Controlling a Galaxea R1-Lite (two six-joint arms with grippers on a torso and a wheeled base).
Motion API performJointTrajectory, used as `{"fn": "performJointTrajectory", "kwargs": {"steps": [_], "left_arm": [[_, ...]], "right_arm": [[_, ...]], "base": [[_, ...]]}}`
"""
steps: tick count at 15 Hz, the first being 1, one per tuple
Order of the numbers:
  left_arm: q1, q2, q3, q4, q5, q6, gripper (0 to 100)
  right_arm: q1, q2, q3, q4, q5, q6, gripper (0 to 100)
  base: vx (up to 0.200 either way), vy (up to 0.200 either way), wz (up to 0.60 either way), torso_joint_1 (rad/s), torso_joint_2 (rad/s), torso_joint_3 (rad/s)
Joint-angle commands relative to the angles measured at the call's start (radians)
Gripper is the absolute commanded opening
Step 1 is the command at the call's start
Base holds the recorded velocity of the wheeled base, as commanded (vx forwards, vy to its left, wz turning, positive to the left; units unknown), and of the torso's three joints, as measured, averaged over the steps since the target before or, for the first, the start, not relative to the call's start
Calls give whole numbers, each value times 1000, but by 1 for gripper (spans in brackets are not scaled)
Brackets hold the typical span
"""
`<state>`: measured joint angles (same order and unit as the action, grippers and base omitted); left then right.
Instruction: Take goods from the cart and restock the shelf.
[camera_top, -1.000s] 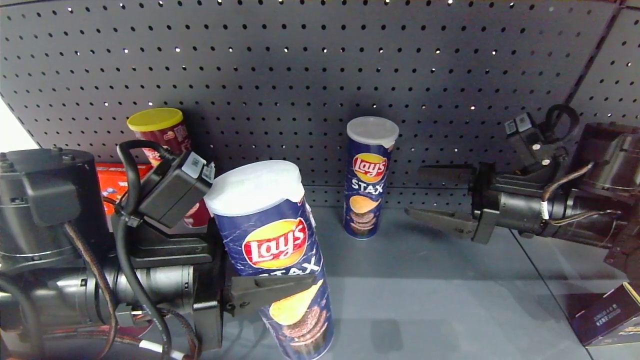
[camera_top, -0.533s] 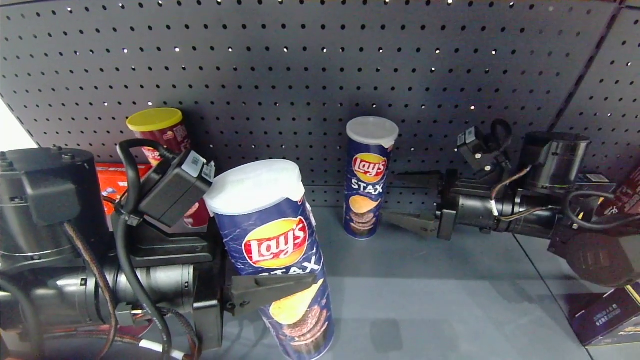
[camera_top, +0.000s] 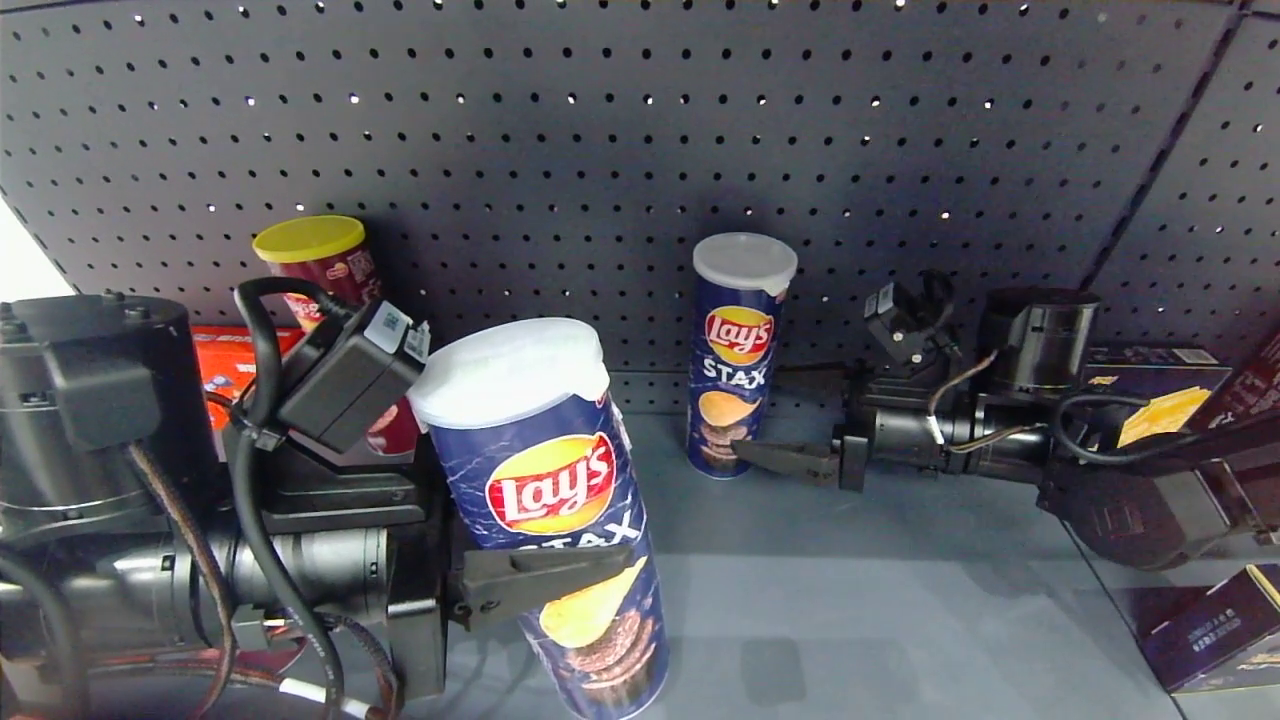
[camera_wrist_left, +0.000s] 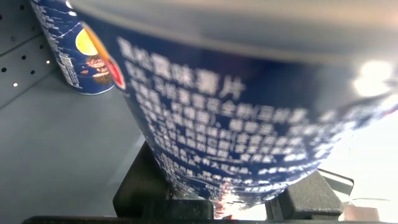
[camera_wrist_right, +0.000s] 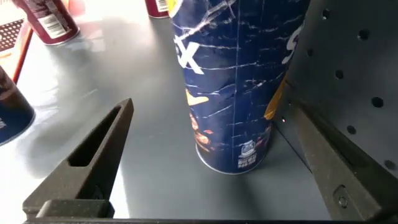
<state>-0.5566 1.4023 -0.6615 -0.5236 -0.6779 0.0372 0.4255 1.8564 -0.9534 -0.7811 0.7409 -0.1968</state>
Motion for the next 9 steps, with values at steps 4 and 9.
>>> {"fn": "performJointTrajectory", "kwargs": {"steps": [4, 9], "left_arm": [[0, 1, -6, 1, 0, 0, 0], [1, 1, -1, 1, 0, 0, 0]], "right_arm": [[10, 78, -54, -3, -1, -1, 100], [16, 136, -113, -3, -1, 0, 100]], "base": [[0, 0, 0, 0, 0, 0], [0, 0, 0, 0, 0, 0]]}}
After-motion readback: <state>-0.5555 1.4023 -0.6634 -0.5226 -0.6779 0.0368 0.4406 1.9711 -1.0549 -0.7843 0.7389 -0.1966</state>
